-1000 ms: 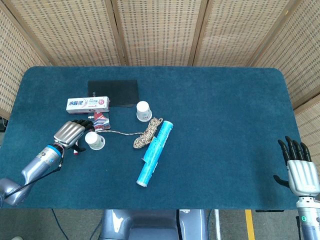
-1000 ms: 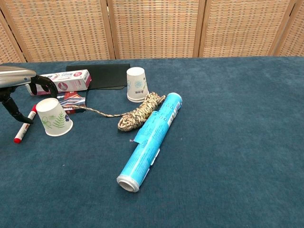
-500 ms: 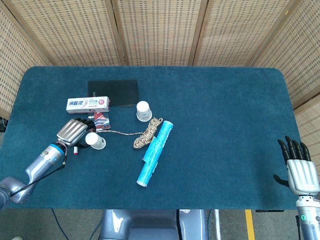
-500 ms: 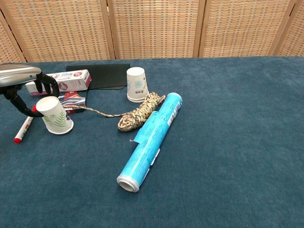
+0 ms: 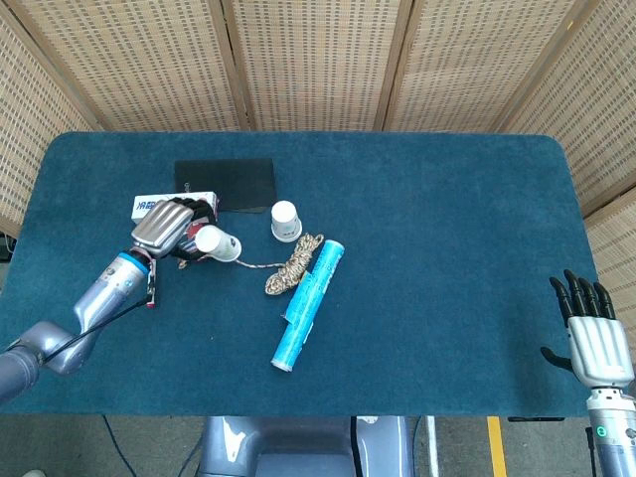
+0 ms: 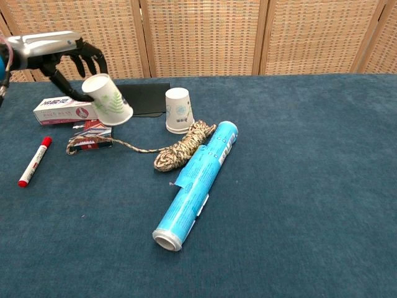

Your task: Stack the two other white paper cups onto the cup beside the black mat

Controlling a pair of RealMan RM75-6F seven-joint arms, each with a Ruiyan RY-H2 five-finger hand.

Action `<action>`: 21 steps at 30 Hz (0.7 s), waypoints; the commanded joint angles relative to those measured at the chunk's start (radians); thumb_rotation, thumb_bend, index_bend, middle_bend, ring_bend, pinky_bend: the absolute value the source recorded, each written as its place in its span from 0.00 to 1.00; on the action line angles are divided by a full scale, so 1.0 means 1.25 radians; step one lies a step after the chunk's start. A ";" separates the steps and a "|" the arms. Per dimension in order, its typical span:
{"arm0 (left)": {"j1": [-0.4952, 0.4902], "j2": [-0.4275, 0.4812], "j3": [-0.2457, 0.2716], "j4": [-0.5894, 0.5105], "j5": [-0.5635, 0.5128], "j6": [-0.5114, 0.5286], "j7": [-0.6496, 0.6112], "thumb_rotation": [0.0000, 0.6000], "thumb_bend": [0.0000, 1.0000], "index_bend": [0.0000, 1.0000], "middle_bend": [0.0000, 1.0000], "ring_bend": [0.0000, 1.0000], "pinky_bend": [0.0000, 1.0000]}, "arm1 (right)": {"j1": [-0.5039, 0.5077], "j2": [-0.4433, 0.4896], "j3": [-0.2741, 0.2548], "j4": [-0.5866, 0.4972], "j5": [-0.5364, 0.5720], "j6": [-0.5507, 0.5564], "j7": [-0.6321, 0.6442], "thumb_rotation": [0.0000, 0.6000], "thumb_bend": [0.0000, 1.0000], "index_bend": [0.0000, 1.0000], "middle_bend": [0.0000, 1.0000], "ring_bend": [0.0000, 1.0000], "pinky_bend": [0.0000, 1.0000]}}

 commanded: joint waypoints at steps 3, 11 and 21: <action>-0.099 -0.038 -0.085 0.016 -0.119 -0.104 0.118 1.00 0.29 0.49 0.35 0.32 0.34 | 0.001 0.001 0.004 0.002 0.007 -0.002 0.004 1.00 0.00 0.00 0.00 0.00 0.00; -0.209 -0.120 -0.145 0.085 -0.304 -0.192 0.278 1.00 0.27 0.49 0.35 0.32 0.34 | 0.007 0.003 0.016 0.018 0.039 -0.024 0.022 1.00 0.00 0.00 0.00 0.00 0.00; -0.260 -0.162 -0.155 0.130 -0.463 -0.205 0.385 1.00 0.27 0.49 0.35 0.32 0.34 | 0.004 0.008 0.019 0.022 0.045 -0.021 0.035 1.00 0.00 0.00 0.00 0.00 0.00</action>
